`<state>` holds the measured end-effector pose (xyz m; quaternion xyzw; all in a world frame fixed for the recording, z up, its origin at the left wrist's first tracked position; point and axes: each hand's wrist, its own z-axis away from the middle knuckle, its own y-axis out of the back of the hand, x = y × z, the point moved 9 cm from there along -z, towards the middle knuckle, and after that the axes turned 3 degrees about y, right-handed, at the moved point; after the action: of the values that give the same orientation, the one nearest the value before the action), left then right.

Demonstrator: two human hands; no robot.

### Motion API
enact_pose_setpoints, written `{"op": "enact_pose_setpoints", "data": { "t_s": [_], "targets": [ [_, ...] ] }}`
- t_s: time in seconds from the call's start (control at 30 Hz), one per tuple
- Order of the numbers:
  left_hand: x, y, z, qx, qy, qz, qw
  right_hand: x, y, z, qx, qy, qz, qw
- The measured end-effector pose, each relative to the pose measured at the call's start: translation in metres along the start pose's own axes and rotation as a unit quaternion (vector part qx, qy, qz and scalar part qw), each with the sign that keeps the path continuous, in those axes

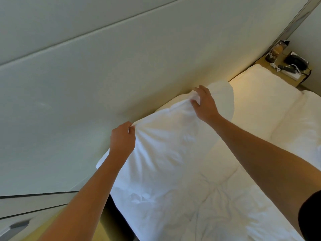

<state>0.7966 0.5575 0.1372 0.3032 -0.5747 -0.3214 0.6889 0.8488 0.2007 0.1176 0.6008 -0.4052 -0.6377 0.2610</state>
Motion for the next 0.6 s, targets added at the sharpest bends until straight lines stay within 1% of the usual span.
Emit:
{"op": "enact_pose_setpoints", "data": {
  "t_s": [0.07,0.13,0.23,0.4,0.5,0.6],
  "targets": [
    [-0.002,-0.006,0.004,0.003,0.0,0.009,1.0,0.006,-0.018,0.029,-0.008,0.002,0.008,1.0],
    [-0.004,-0.014,0.011,-0.012,-0.007,-0.003,1.0,0.011,-0.037,0.064,-0.017,-0.009,0.022,1.0],
    [-0.01,-0.03,0.025,-0.048,-0.022,-0.012,0.999,0.01,-0.067,0.114,-0.057,-0.018,0.032,0.998],
    [-0.024,-0.048,0.06,-0.069,-0.071,-0.043,0.994,-0.002,-0.108,0.173,-0.138,-0.029,0.036,0.989],
    [-0.045,-0.06,0.079,-0.106,-0.05,-0.063,0.991,-0.013,-0.126,0.191,-0.178,-0.04,0.017,0.983],
    [-0.071,-0.067,0.088,-0.131,-0.031,-0.13,0.982,-0.022,-0.139,0.203,-0.204,-0.054,0.015,0.977]
  ]
}}
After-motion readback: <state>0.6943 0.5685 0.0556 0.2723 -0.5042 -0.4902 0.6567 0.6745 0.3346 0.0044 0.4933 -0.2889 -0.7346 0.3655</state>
